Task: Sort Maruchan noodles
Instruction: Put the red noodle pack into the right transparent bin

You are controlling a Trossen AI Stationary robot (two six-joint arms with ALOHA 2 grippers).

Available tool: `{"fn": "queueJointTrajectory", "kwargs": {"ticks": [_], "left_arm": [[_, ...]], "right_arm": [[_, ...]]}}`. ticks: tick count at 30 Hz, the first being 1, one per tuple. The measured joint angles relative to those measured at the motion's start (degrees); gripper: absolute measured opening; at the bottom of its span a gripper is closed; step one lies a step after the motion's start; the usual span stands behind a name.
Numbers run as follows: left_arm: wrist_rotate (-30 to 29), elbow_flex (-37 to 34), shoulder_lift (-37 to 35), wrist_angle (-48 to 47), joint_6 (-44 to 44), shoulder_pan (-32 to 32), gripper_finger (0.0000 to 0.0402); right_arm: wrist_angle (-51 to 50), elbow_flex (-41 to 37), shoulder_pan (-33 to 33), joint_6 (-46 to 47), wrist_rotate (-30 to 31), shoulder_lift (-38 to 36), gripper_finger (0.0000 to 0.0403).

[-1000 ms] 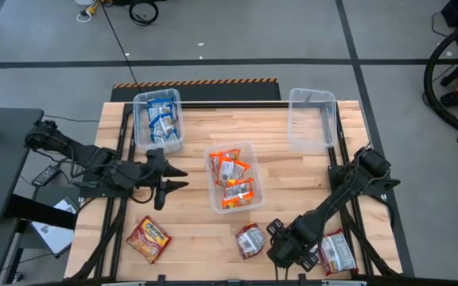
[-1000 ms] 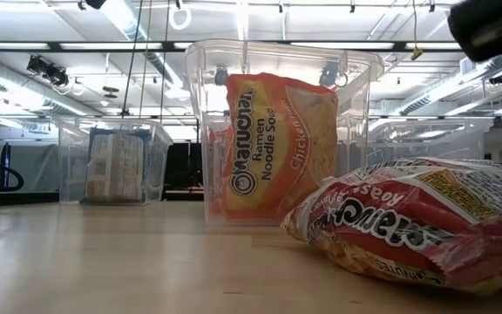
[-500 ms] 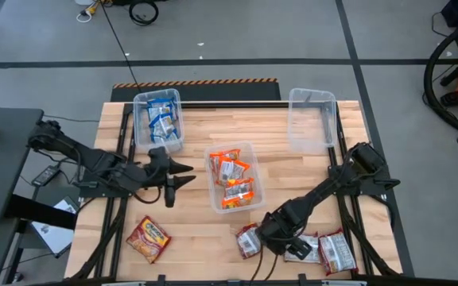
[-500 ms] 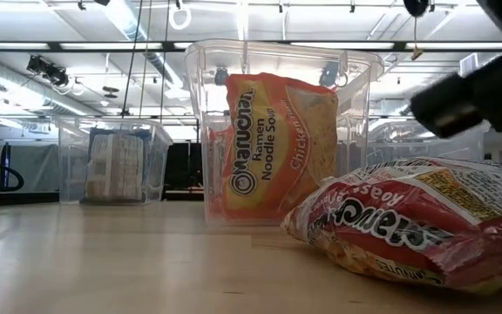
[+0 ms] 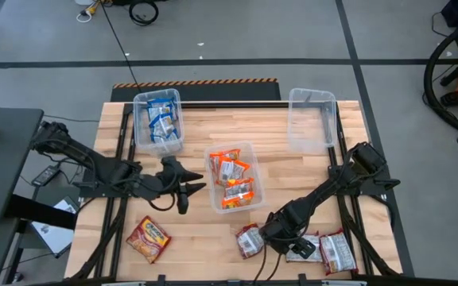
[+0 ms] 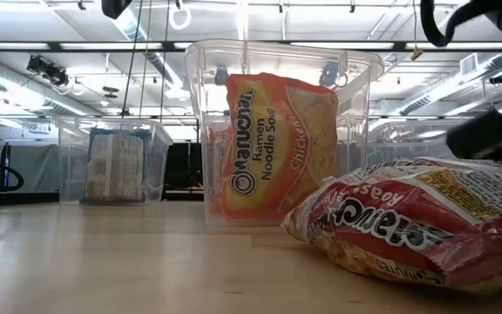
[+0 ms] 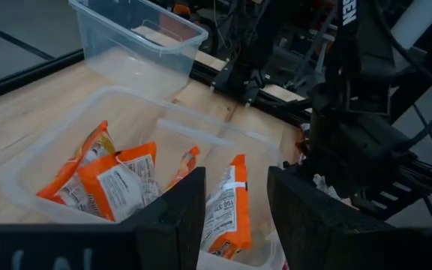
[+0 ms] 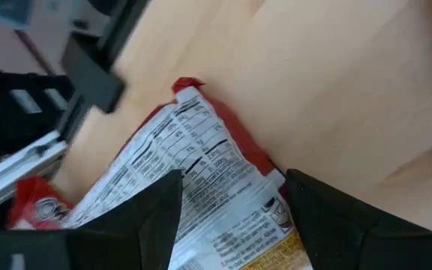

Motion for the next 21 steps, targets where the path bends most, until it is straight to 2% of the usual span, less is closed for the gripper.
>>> {"fn": "queueJointTrajectory", "kwargs": {"ticks": [6, 9, 14, 18, 21], "left_arm": [[-1.7, 0.0, 1.7, 1.0, 0.3, 0.5, 0.0149], [-4.1, 0.0, 1.8, 2.3, -0.7, 0.5, 0.0149], [-4.9, 0.0, 1.8, 3.1, -0.4, 0.5, 0.0149], [-5.0, 0.0, 1.8, 3.1, -1.6, -0.2, 0.0149], [-5.8, 0.0, 1.8, 3.1, -1.7, -0.4, 0.0149]], "right_arm": [[0.6, 1.0, 0.0, -0.4, 2.8, 0.4, 0.0242], [-0.4, 0.8, 0.0, -0.4, 2.8, 0.8, 0.0242], [-0.9, 0.8, 0.7, 1.6, 3.2, 0.6, 0.0242], [-6.9, 4.4, 0.8, 5.1, 3.3, 0.9, 0.0241], [-7.8, 8.1, 0.9, 5.4, 5.0, 0.9, 0.0241]]}}
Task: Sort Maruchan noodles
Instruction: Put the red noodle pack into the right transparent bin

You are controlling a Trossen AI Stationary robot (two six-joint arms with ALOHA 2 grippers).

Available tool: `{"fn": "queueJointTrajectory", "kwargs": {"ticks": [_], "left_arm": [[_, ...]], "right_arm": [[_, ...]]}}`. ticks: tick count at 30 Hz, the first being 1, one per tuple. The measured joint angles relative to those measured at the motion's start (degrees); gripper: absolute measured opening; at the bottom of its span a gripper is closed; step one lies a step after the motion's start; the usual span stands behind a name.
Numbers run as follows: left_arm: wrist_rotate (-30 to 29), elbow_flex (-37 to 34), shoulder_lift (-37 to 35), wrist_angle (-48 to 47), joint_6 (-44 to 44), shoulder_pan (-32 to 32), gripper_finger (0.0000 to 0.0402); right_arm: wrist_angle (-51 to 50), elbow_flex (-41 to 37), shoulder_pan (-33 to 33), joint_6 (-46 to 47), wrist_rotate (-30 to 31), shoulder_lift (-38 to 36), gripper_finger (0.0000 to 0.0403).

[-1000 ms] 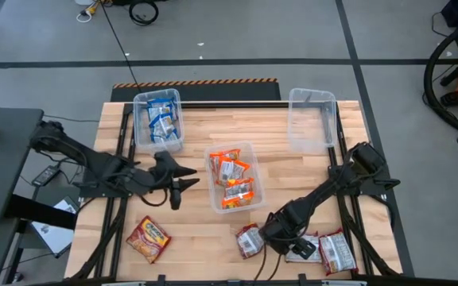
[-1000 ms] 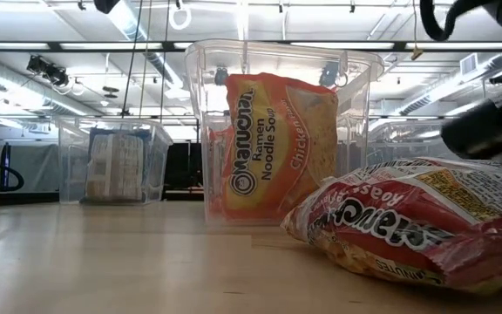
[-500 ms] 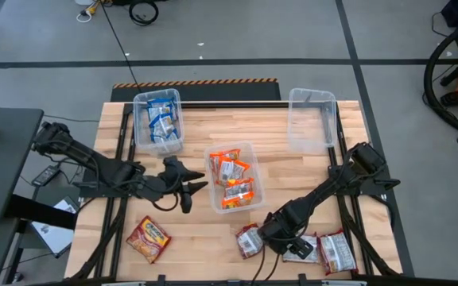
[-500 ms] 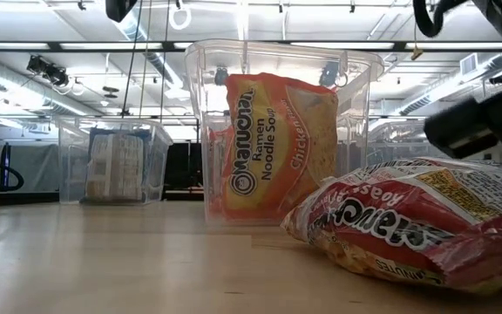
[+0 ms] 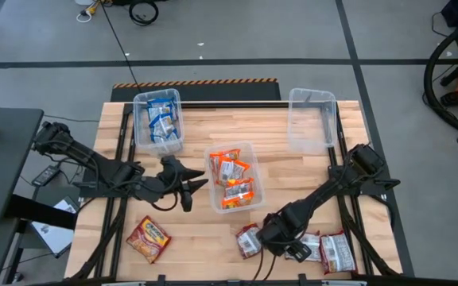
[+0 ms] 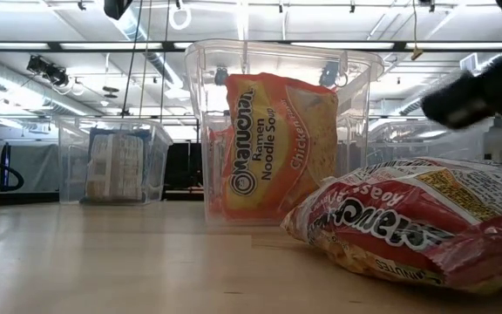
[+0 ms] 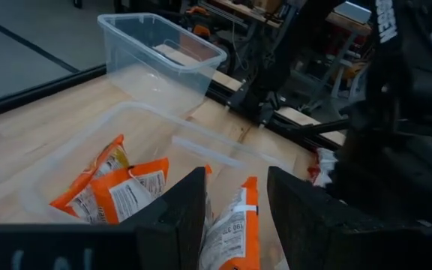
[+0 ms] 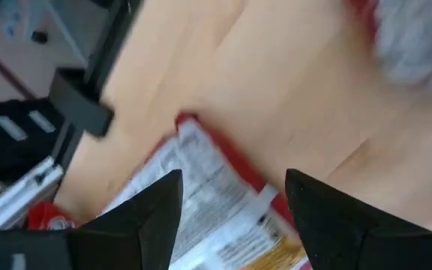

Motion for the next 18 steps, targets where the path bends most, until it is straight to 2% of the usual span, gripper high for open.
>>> {"fn": "queueJointTrajectory", "kwargs": {"ticks": [6, 15, 18], "left_arm": [[-1.6, 0.0, 0.0, -0.1, 0.3, 0.1, 0.0149], [-1.0, 0.0, 0.0, -2.0, 1.2, -0.7, 0.0149], [-0.5, 0.0, 0.0, -2.3, 2.2, -1.2, 0.0149]], "right_arm": [[4.7, -0.4, -0.3, -1.5, 2.8, 0.7, 0.0241], [-4.4, -3.1, -0.7, -1.2, -3.3, 1.1, 0.0241], [-6.9, -3.1, -1.2, -1.8, -2.8, 1.2, 0.0241]]}}
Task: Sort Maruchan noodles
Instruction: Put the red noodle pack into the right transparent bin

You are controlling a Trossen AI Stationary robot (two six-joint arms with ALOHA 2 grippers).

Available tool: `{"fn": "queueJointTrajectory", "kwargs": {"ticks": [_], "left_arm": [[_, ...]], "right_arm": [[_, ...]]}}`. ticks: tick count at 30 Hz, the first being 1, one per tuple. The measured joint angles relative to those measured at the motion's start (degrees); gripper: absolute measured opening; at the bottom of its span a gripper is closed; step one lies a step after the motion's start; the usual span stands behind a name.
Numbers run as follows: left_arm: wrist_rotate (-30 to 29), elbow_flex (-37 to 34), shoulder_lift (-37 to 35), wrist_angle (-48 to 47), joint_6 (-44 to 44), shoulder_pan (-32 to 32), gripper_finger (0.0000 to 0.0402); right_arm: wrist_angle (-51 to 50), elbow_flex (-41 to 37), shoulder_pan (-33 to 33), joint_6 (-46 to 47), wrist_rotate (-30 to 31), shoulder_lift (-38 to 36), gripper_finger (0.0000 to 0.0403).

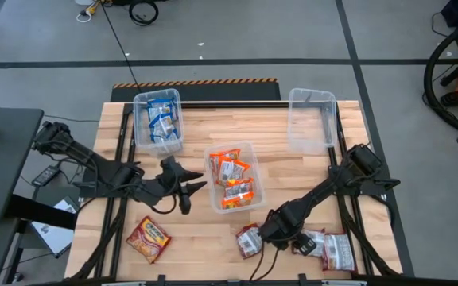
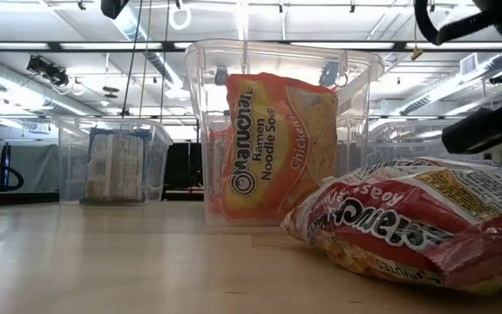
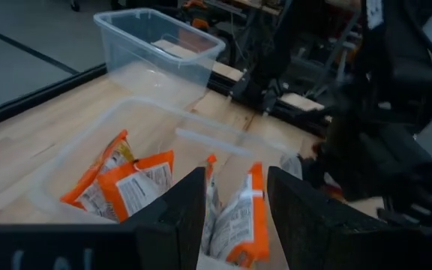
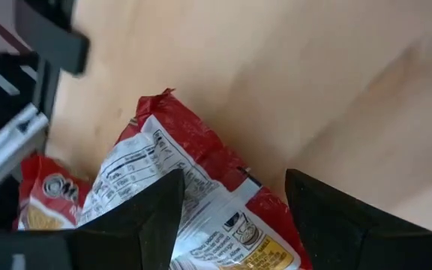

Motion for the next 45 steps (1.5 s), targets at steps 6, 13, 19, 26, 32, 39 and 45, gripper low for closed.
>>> {"fn": "queueJointTrajectory", "kwargs": {"ticks": [6, 13, 19, 26, 32, 39, 45], "left_arm": [[0.1, 0.0, 0.0, -0.6, 0.3, -0.4, 0.0149], [0.1, 0.0, 0.0, -1.5, -0.2, -0.4, 0.0149], [0.0, 0.0, 0.0, -1.8, -0.1, -0.3, 0.0149], [-1.5, 0.0, -0.3, -2.0, 2.4, -0.2, 0.0149], [-1.7, 0.0, -2.6, -1.5, 5.4, -0.2, 0.0149], [-1.7, 0.0, -6.3, -1.5, 10.1, -0.1, 0.0149], [-1.7, 0.0, -7.5, -1.4, 12.2, 1.5, 0.0149]], "right_arm": [[-4.1, 0.0, -1.9, -3.8, -3.0, 0.0, 0.0237], [-8.8, 0.0, -2.0, -11.5, -4.3, -0.1, 0.0203], [-10.1, 0.7, -2.9, -11.3, -4.5, -0.1, 0.0128], [-19.4, 6.3, -4.5, -10.8, -4.4, -0.1, 0.0028], [-29.7, 14.6, -5.9, -10.7, -4.3, -0.7, 0.0014], [-29.5, 17.7, -8.8, 0.5, 2.6, -11.5, 0.0007], [-29.2, 17.8, -14.4, 14.9, 23.2, -27.1, 0.0009]]}}
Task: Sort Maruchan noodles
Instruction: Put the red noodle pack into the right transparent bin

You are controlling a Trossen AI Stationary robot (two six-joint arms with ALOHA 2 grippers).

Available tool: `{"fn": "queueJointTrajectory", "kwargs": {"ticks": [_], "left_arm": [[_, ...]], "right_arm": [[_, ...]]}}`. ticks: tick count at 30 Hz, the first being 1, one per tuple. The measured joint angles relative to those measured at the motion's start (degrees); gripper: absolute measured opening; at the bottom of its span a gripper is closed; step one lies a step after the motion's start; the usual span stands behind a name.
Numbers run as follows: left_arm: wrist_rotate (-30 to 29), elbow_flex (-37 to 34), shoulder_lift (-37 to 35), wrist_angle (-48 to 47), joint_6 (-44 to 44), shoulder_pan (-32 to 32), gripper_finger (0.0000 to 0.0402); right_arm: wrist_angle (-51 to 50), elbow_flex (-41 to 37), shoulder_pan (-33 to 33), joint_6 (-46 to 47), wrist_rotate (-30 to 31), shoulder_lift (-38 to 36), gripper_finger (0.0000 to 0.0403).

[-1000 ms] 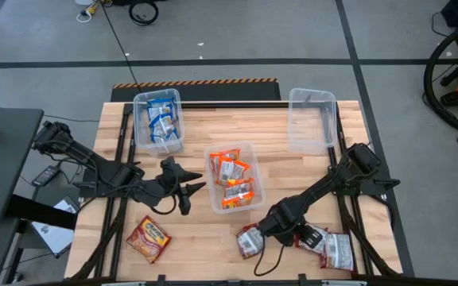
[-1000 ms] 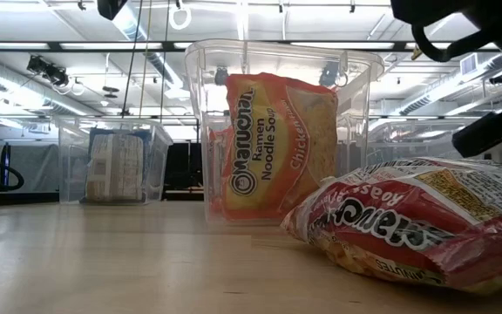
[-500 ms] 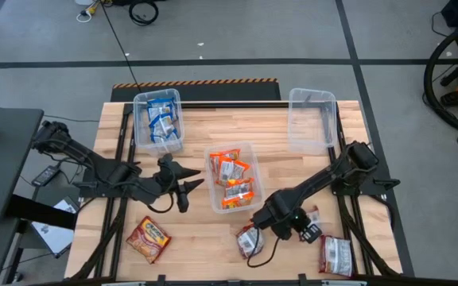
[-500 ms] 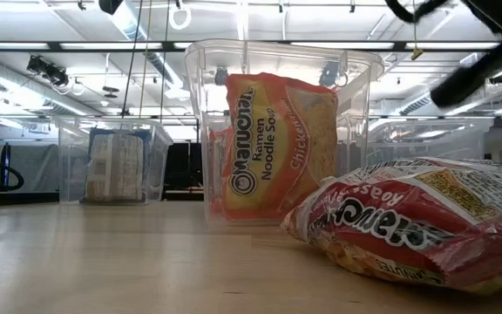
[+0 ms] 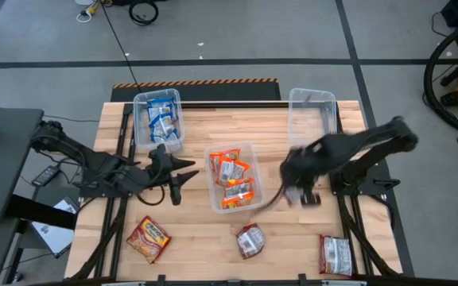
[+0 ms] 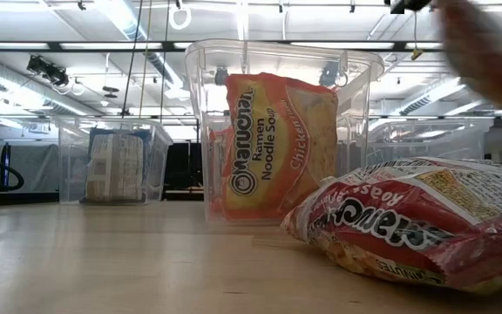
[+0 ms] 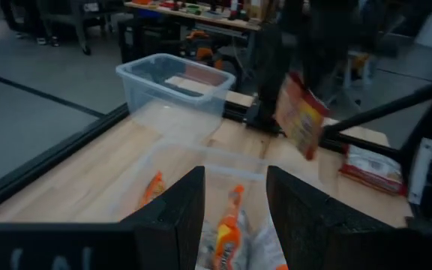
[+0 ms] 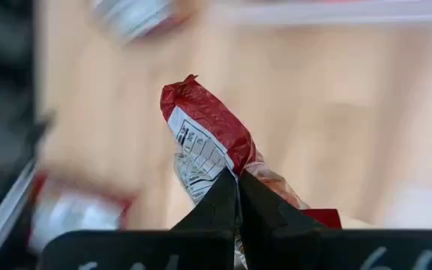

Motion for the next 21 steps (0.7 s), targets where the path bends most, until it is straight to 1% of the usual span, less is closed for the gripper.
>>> {"fn": "queueJointTrajectory", "kwargs": {"ticks": [3, 5, 7, 9, 12, 14, 17, 21], "left_arm": [[0.0, 0.0, -0.2, 0.1, 0.1, 2.2, 0.0149], [0.9, 0.0, -0.2, 0.0, 0.1, 4.4, 0.0149], [1.7, 0.0, -0.2, 0.3, 0.1, 6.6, 0.0149], [2.1, 0.0, -0.2, 1.0, 0.5, 8.9, 0.0149], [4.0, 0.0, -0.2, 2.8, 3.5, 12.4, 0.0149], [5.8, 0.0, -0.2, 4.0, 5.8, 14.5, 0.0149], [7.6, 0.0, -0.4, 5.1, 8.1, 17.0, 0.0149], [7.7, 0.1, -2.9, 4.5, 11.9, 18.1, 0.0149]], "right_arm": [[-0.6, 0.0, -4.8, 6.5, 13.1, -7.1, 0.0009], [-1.0, 0.0, -8.8, 7.9, 21.7, -11.2, 0.0009], [-0.7, -0.6, -13.5, 6.7, 29.2, -14.8, 0.0008], [0.2, -2.4, -19.4, 3.0, 34.1, -17.7, 0.0008], [6.0, -6.9, -30.1, -6.0, 35.8, -20.6, 0.0008], [12.1, -11.1, -37.6, -12.2, 34.5, -21.7, 0.0008], [20.9, -18.6, -47.6, -18.8, 32.2, -22.3, 0.0008], [31.3, -28.4, -58.3, -23.6, 28.8, -22.6, 0.0008]]}}
